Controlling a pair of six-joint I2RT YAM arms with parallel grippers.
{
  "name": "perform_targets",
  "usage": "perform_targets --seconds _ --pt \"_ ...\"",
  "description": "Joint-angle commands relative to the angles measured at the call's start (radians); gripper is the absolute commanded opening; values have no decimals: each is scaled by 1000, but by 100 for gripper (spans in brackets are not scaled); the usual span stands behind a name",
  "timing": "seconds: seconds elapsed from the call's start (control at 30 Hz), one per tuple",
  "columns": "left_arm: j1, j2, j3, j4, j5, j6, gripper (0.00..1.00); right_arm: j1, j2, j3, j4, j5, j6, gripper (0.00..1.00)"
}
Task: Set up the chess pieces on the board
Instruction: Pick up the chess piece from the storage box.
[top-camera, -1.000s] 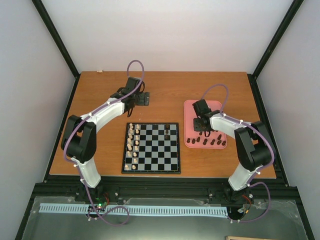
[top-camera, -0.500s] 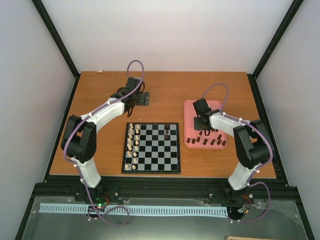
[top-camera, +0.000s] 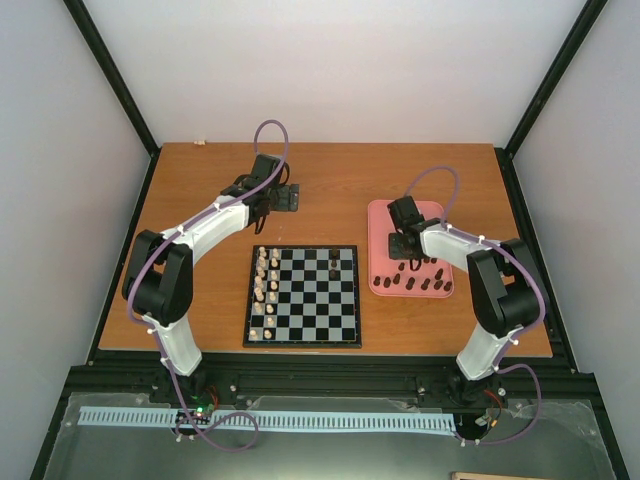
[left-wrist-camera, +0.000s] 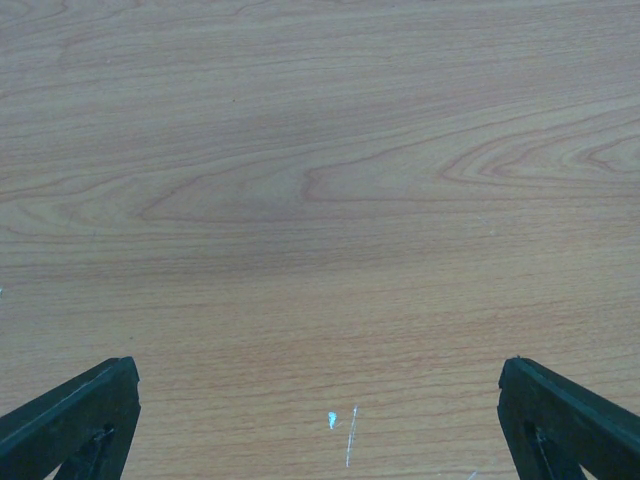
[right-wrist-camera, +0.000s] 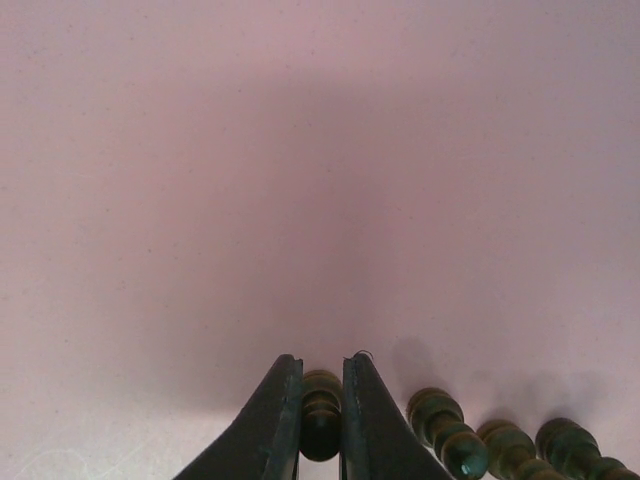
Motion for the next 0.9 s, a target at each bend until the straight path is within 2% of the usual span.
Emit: perform_targets --seconds 0.0,0.2,0.43,0.67,0.87 --pt "6 9 43 -5 -5 -12 100 -6 -44 10 15 -20 6 4" --pt "5 9 41 -4 -1 -12 100 24 -189 4 11 -65 10 4" --pt "6 4 40 -6 0 -13 100 186 -273 26 -50 -94 26 4" --pt "6 1 41 -4 3 -15 100 427 -270 30 -88 -85 80 4" --pt "6 -12 34 -4 2 -13 100 469 -173 68 -95 -89 69 4"
